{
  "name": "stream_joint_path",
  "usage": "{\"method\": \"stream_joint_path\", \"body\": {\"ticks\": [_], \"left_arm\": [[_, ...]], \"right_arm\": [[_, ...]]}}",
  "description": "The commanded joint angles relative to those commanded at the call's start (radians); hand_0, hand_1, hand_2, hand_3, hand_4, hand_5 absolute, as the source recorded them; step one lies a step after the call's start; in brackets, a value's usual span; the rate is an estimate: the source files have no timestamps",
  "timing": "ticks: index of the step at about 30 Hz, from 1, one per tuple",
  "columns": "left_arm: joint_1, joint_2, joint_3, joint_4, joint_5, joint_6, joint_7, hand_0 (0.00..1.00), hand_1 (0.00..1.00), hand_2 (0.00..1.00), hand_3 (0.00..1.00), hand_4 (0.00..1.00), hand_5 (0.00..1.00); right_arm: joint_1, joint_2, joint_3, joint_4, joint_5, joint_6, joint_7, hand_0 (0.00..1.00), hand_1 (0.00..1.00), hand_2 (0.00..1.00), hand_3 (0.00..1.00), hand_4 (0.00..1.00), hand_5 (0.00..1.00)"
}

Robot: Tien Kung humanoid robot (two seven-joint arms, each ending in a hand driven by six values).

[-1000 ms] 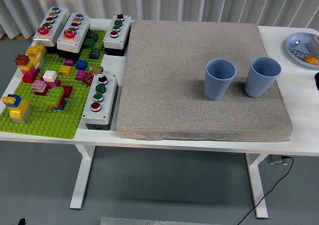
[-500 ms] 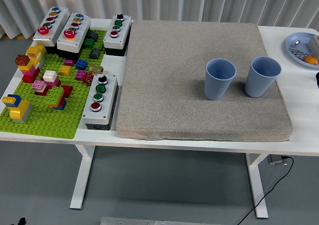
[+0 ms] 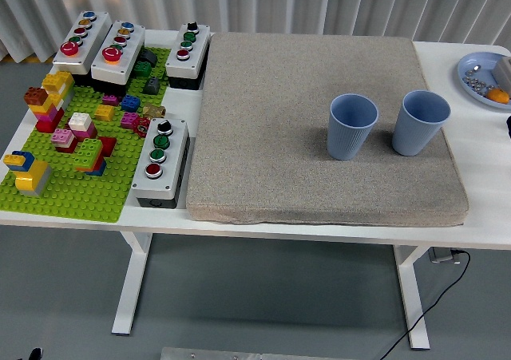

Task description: Pick cup pour cup place

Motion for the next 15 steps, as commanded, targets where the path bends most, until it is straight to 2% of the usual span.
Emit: {"method": "stream_joint_path", "body": {"ticks": [15], "left_arm": [[0.006,-0.002,-0.007,0.000,-0.002,0.004,0.001,0.708,0.658,0.730,0.666,0.460,0.969]], "right_arm": [[-0.001,0.003,-0.016,-0.001,-0.001,0.002,-0.003,0.911,0.819,0.855,0.829,0.701,0.720]]}}
